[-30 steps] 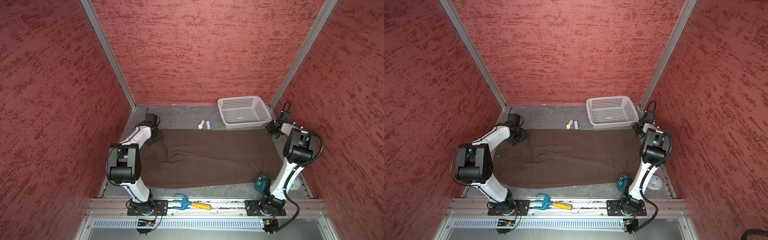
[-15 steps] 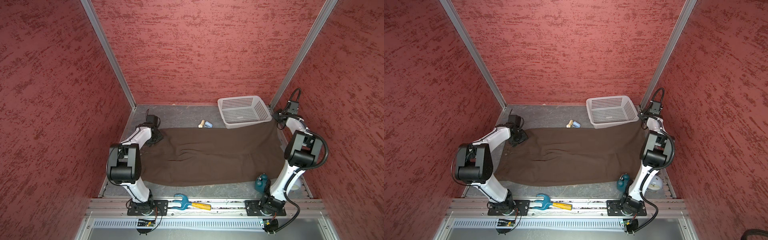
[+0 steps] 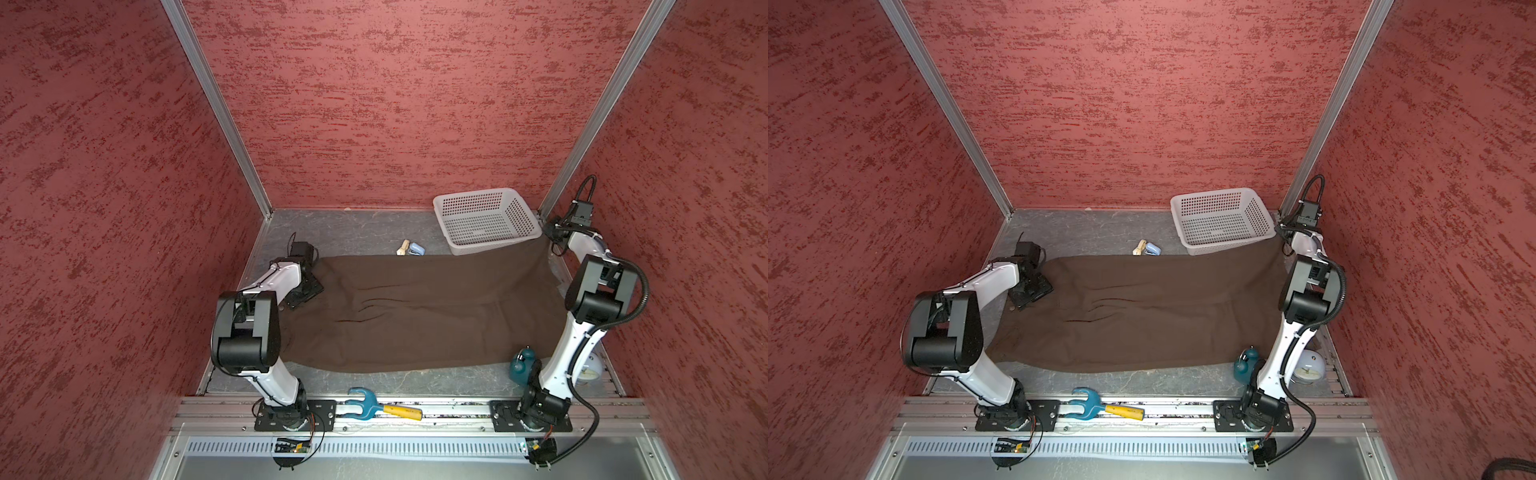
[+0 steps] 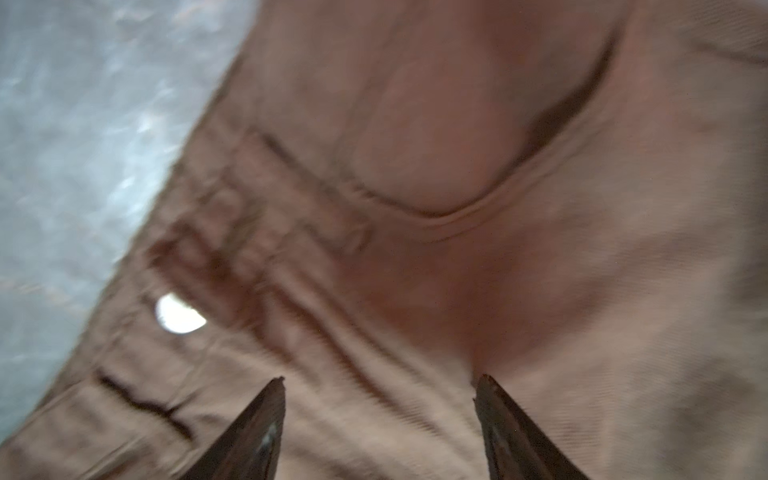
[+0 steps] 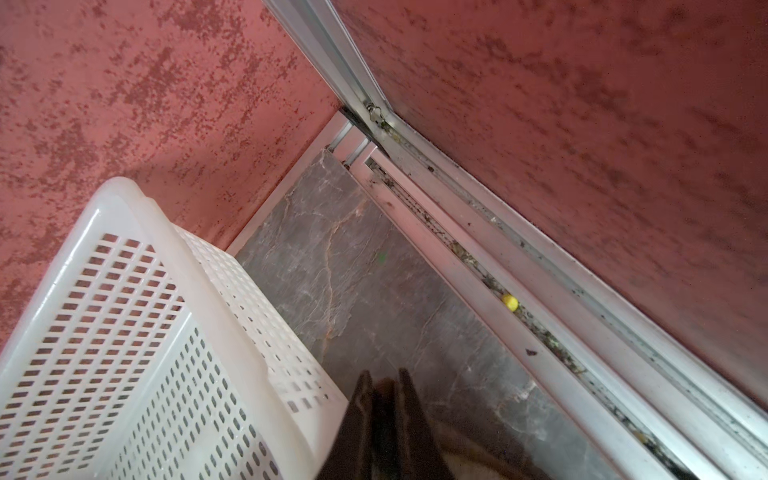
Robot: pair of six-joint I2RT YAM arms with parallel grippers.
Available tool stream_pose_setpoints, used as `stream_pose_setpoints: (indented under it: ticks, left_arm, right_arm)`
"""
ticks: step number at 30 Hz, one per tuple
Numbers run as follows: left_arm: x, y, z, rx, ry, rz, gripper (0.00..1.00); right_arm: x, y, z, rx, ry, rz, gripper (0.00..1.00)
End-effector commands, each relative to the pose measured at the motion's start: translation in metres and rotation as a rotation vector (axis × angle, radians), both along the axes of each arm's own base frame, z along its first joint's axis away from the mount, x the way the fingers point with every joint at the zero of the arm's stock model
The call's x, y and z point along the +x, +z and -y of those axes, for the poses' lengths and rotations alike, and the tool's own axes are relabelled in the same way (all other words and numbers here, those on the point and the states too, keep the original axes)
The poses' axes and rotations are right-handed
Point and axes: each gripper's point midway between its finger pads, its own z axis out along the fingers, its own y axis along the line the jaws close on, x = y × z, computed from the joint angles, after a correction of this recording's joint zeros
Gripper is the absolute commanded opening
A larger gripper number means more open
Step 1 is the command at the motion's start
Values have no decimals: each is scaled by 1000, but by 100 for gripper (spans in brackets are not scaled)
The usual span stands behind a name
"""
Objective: Fold and stack the trousers
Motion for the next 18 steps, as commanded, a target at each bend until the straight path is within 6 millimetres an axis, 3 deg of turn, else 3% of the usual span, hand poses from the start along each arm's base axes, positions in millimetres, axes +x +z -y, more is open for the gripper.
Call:
stream_pose_setpoints:
  ticks: [1, 7, 13, 14, 16, 17, 18]
  left_arm:
    - [-13, 9, -12, 25, 49, 6, 75]
    - [-17, -12, -28, -44, 104, 37, 71]
    - [-4, -23, -33, -71, 120, 53, 70]
    - [0, -25, -31, -73, 110, 52, 61]
    - [6, -32, -27, -106, 97, 30, 20]
    - [7, -37, -28, -119, 104, 7, 4]
    - [7, -43, -28, -140, 107, -16, 0]
  right_arm:
    - [-17, 9, 1, -23, -19, 8, 19]
    - [-62, 10, -15, -26, -26, -39, 46]
    - [-114, 44, -27, -51, -85, -22, 58]
    - [-122, 47, -31, -48, -88, -18, 58]
    - [-141, 52, -39, -43, -93, -19, 58]
    - [-150, 51, -43, -39, -88, -26, 58]
    - [-158, 49, -48, -33, -80, -40, 57]
